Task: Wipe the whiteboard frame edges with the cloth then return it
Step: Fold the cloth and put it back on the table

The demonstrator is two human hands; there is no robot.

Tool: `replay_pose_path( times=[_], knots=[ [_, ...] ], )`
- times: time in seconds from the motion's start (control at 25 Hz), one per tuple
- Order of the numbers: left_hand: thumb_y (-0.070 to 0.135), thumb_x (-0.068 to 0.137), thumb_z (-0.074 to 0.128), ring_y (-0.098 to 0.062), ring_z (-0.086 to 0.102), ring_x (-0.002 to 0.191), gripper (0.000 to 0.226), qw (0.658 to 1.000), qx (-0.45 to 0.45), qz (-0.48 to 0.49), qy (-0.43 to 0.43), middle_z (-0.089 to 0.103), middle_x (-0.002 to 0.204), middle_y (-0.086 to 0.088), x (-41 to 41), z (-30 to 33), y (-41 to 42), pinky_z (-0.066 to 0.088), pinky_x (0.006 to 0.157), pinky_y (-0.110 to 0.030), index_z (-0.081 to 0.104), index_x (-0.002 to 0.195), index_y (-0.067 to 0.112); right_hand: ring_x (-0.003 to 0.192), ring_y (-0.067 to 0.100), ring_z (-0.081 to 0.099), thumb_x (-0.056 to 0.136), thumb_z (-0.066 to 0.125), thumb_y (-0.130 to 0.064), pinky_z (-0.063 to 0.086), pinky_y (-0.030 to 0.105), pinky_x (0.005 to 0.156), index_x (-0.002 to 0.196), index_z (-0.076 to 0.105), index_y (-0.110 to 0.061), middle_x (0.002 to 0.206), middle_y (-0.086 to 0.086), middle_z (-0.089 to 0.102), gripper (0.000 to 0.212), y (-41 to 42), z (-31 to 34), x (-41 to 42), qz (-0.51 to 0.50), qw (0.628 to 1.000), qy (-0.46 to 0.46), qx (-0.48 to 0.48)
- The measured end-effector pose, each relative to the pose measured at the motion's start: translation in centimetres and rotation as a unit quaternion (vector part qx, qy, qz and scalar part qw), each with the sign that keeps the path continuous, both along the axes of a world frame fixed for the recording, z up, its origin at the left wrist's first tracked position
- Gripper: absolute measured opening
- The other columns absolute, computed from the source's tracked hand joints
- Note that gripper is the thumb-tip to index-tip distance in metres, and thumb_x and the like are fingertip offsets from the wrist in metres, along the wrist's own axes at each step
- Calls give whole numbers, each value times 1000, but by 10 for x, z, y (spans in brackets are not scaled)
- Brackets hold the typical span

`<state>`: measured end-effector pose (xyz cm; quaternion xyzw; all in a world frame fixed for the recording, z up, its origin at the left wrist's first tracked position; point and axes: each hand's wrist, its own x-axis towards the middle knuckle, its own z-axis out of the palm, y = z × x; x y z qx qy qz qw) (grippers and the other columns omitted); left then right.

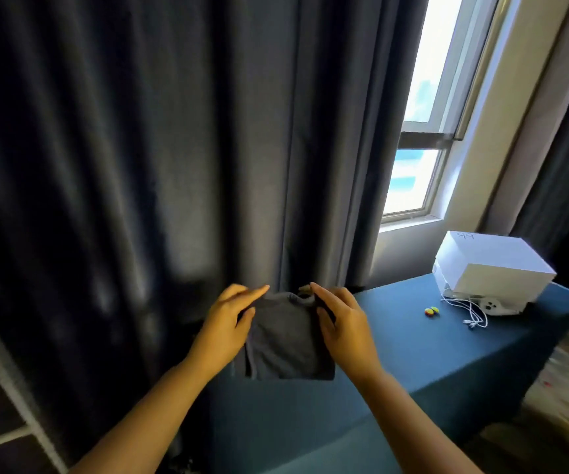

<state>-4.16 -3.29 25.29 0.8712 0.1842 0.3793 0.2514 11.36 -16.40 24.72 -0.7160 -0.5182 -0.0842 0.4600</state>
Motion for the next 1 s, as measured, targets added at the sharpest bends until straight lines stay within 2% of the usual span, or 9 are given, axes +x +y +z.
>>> replay_pose_path(
  times=[0.12, 0.28, 0.6, 0.76, 0.92, 1.0],
  knots=[
    [-6, 88, 53, -8, 53, 90, 42, 998, -35, 25, 37, 53, 101, -3, 15, -43, 16, 34, 84, 1, 55, 127, 11, 92, 7, 50, 90, 53, -6, 31, -2, 83, 123, 56, -13, 106, -2, 52, 34, 22, -45, 20, 30, 999, 33, -29],
    [-6, 88, 52, -8, 53, 92, 42, 994, -76, 49, 64, 52, 101, -1, 34, -104, 42, 32, 84, 2, 57, 126, 11, 92, 7, 51, 87, 55, -2, 31, -2, 85, 119, 59, -11, 103, -3, 52, 33, 51, -107, 39, 50, 996, 59, -51],
    [-4, 88, 52, -9, 51, 97, 44, 980, -124, 81, 136, 49, 103, 2, 58, -235, 74, 27, 86, -1, 56, 127, 17, 94, 15, 57, 89, 51, -3, 36, 8, 81, 119, 60, -16, 103, -2, 54, 34, 88, -233, 61, 45, 981, 126, -141],
    [1, 90, 52, -4, 49, 97, 44, 974, -140, 92, 151, 50, 105, 2, 60, -273, 81, 32, 90, -8, 53, 130, 19, 95, 16, 58, 89, 50, -3, 41, 16, 83, 122, 58, -18, 108, 2, 56, 37, 103, -268, 64, 38, 975, 135, -173],
    [2, 90, 51, 2, 48, 91, 44, 973, -142, 103, 150, 47, 104, 6, 62, -289, 86, 27, 87, 3, 52, 131, 19, 94, 19, 59, 89, 49, -4, 42, 19, 81, 125, 55, -21, 112, 2, 55, 41, 114, -286, 64, 18, 972, 127, -198],
    [3, 91, 50, 1, 49, 92, 44, 973, -133, 102, 160, 46, 106, 6, 63, -296, 88, 30, 87, -1, 51, 132, 19, 96, 21, 60, 89, 47, -6, 45, 23, 82, 128, 51, -23, 117, 2, 53, 43, 116, -293, 65, 10, 967, 109, -229]
  ],
)
